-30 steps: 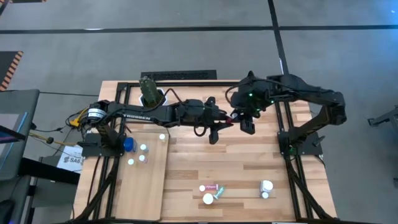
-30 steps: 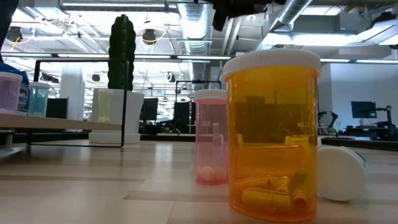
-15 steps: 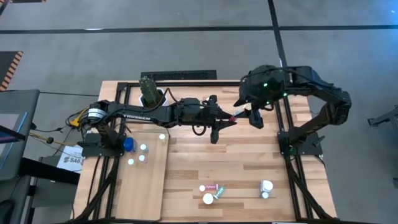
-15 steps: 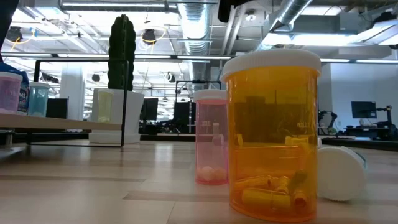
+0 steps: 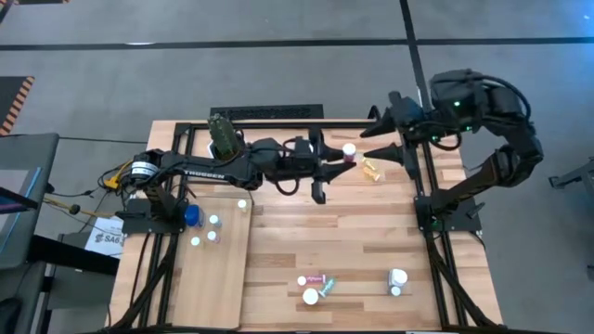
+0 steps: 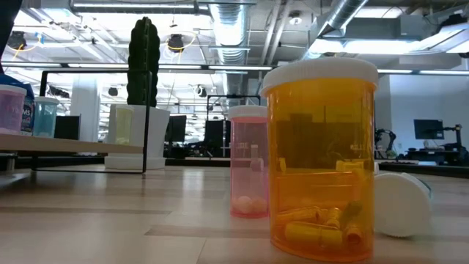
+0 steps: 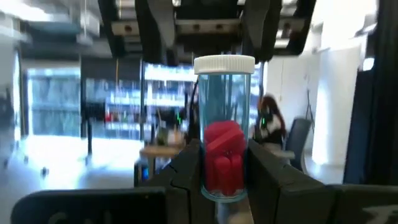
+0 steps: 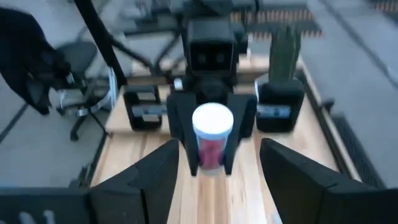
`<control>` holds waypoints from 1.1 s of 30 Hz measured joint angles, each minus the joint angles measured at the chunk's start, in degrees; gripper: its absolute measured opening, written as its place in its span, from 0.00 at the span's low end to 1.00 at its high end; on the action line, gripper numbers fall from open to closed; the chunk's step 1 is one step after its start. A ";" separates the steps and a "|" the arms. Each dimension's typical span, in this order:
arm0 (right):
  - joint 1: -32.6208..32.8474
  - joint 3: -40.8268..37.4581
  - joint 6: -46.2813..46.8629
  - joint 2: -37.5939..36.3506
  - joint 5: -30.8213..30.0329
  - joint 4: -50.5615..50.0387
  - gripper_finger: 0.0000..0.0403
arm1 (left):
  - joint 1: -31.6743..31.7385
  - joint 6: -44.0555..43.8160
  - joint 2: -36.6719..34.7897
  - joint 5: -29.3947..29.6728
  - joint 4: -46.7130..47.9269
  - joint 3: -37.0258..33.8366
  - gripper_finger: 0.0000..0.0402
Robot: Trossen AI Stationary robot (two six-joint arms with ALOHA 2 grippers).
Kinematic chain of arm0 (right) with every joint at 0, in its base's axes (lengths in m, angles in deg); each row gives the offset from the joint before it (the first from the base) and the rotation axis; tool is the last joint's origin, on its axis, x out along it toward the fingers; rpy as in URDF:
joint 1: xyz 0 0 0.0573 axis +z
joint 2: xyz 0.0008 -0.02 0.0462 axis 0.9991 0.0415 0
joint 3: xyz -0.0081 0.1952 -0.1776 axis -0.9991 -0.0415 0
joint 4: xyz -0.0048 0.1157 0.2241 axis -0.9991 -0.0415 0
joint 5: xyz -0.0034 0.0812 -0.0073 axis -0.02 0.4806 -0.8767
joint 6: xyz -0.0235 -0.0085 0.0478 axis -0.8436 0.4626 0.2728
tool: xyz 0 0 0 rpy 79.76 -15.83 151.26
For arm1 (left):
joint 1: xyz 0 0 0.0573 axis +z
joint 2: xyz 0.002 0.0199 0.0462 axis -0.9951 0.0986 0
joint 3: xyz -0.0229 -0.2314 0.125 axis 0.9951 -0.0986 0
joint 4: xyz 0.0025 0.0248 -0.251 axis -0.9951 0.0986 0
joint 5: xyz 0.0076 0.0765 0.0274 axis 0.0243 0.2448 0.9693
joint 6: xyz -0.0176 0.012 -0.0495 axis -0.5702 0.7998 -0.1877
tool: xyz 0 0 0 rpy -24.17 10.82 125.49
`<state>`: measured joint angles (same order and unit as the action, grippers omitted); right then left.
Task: Pick and place medicine bottles onto shelf by color
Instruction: Put the light blue pill bottle on the shelf
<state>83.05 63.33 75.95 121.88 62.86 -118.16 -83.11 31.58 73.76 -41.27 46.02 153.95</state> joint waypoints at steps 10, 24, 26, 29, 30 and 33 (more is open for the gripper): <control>4.06 -0.09 -3.32 1.51 0.01 6.63 0.62 | -0.01 1.94 0.00 -1.80 -8.73 0.00 0.18; 5.76 0.00 -4.48 5.80 0.05 12.04 0.62 | -0.93 7.29 0.00 -4.14 -11.44 0.02 0.18; 5.72 -0.15 -4.63 6.08 0.03 11.34 0.62 | -0.92 7.31 0.00 -4.31 -12.04 0.02 0.18; 5.70 -0.09 -4.63 6.29 0.04 11.39 0.62 | -0.92 7.73 0.00 -5.10 -12.23 0.02 0.18; 5.70 -0.09 -4.63 6.37 0.04 11.45 0.62 | -0.92 8.34 0.00 -5.20 -12.35 0.02 0.18; 5.70 -0.09 -4.63 6.50 0.05 11.21 0.62 | -1.07 10.01 0.00 -5.27 -12.44 0.02 0.18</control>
<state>88.74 63.24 71.32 128.38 62.92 -106.95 -84.17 41.59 73.76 -46.54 33.58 153.97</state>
